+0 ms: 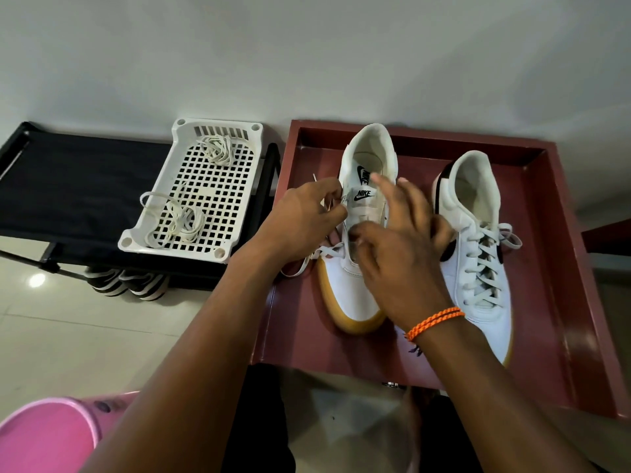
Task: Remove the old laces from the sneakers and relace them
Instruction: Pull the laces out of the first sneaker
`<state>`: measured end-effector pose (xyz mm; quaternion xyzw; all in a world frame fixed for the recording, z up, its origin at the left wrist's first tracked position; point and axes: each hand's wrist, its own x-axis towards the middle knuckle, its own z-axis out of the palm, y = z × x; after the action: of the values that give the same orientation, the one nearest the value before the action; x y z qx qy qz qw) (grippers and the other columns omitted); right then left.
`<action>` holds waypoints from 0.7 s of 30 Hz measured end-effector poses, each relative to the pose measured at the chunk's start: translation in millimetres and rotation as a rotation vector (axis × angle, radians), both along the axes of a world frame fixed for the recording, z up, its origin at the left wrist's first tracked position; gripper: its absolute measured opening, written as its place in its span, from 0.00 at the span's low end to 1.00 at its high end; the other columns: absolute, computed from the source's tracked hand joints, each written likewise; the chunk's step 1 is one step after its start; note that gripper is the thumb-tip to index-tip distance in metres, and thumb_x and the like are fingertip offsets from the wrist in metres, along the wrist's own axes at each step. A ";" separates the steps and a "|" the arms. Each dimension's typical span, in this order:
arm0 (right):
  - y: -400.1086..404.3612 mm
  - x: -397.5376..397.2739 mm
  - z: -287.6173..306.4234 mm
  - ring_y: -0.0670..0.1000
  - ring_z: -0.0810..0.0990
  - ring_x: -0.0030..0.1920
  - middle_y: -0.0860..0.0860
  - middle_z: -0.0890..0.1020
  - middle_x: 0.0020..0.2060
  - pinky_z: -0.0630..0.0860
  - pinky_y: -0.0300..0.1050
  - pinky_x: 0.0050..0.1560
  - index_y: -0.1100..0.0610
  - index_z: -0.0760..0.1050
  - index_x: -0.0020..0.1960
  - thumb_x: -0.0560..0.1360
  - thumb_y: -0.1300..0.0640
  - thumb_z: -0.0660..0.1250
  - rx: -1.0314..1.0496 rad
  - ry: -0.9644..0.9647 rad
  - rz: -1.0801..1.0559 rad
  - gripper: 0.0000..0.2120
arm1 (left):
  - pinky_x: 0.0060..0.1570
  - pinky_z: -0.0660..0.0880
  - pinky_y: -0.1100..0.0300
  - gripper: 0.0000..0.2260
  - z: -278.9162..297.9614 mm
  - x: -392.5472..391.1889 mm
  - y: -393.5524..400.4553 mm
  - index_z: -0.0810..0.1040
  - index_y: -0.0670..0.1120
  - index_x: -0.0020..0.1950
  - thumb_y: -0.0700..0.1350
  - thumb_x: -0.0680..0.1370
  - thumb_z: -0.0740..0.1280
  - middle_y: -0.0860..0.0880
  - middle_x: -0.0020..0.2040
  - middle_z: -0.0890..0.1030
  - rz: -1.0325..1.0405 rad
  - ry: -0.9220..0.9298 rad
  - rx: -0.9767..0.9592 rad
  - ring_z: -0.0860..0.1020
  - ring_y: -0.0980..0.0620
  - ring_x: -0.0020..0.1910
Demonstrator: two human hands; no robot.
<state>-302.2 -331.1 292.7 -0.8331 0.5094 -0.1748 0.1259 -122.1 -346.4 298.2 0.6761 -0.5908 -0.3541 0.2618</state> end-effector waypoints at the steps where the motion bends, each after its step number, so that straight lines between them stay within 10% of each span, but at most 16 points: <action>1: 0.8 0.4 -4.3 0.55 0.54 0.83 0.45 0.60 0.83 0.57 0.63 0.69 0.47 0.82 0.45 0.79 0.54 0.64 0.008 0.034 0.018 0.09 | 0.43 0.83 0.40 0.06 0.5 0.0 0.0 0.80 0.47 0.57 0.46 0.84 0.66 0.45 0.37 0.85 -0.002 0.000 0.000 0.85 0.47 0.34; 9: -12.0 -6.8 8.3 0.52 0.68 0.67 0.40 0.75 0.67 0.58 0.50 0.58 0.49 0.79 0.37 0.75 0.53 0.66 -0.004 -0.239 -0.154 0.08 | 0.43 0.84 0.42 0.07 2.4 -0.9 0.8 0.80 0.46 0.60 0.45 0.84 0.65 0.46 0.36 0.86 -0.011 0.019 0.020 0.85 0.50 0.33; 17: -2.0 -2.5 -4.9 0.55 0.52 0.83 0.45 0.57 0.84 0.59 0.65 0.70 0.46 0.81 0.44 0.79 0.50 0.61 0.040 -0.020 0.017 0.11 | 0.43 0.83 0.40 0.06 0.9 0.0 0.4 0.80 0.47 0.58 0.46 0.84 0.66 0.43 0.36 0.85 -0.012 0.002 0.011 0.85 0.44 0.34; 21: -6.1 -3.8 -9.0 0.53 0.59 0.79 0.43 0.64 0.80 0.61 0.63 0.67 0.47 0.81 0.42 0.77 0.51 0.61 0.049 -0.040 0.001 0.11 | 0.43 0.83 0.41 0.06 0.6 0.0 0.0 0.80 0.47 0.58 0.46 0.84 0.66 0.45 0.35 0.85 -0.010 0.005 0.006 0.85 0.45 0.34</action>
<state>-306.0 -337.2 283.7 -0.8263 0.5107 -0.1786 0.1565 -122.1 -346.4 298.7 0.6732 -0.5923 -0.3587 0.2595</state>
